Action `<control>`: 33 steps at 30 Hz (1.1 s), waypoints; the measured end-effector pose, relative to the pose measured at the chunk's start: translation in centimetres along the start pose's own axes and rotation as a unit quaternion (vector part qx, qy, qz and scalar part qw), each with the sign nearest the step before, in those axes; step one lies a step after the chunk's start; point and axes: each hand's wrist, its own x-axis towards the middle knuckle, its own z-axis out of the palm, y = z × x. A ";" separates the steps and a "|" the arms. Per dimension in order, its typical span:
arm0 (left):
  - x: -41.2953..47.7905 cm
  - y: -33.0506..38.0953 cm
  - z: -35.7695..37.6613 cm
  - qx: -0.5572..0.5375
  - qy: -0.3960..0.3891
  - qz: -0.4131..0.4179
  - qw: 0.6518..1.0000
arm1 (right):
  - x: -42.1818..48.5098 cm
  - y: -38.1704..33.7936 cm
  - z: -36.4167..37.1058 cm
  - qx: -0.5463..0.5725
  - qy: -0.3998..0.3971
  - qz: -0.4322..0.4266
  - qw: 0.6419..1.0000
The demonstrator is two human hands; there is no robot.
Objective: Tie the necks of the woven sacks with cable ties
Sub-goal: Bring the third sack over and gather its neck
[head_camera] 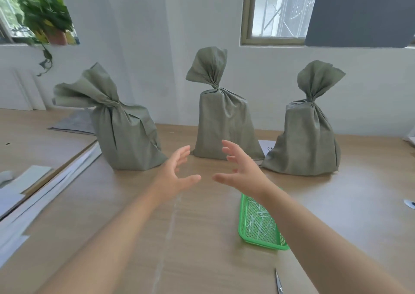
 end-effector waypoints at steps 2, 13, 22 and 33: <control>0.2 -0.6 -1.2 -0.005 0.014 -0.007 1.000 | 1.3 -0.4 1.0 0.004 -0.005 0.003 1.000; 5.0 -9.1 -13.9 0.002 0.049 -0.040 0.998 | 13.4 -3.3 11.3 -0.023 -0.007 0.015 1.000; 11.9 -19.0 -26.1 -0.006 0.030 -0.076 0.997 | 24.7 -5.3 22.4 -0.002 0.005 0.054 0.999; 21.9 -27.1 -35.8 0.002 0.083 -0.142 0.986 | 39.1 -6.0 29.6 -0.034 0.001 0.065 0.997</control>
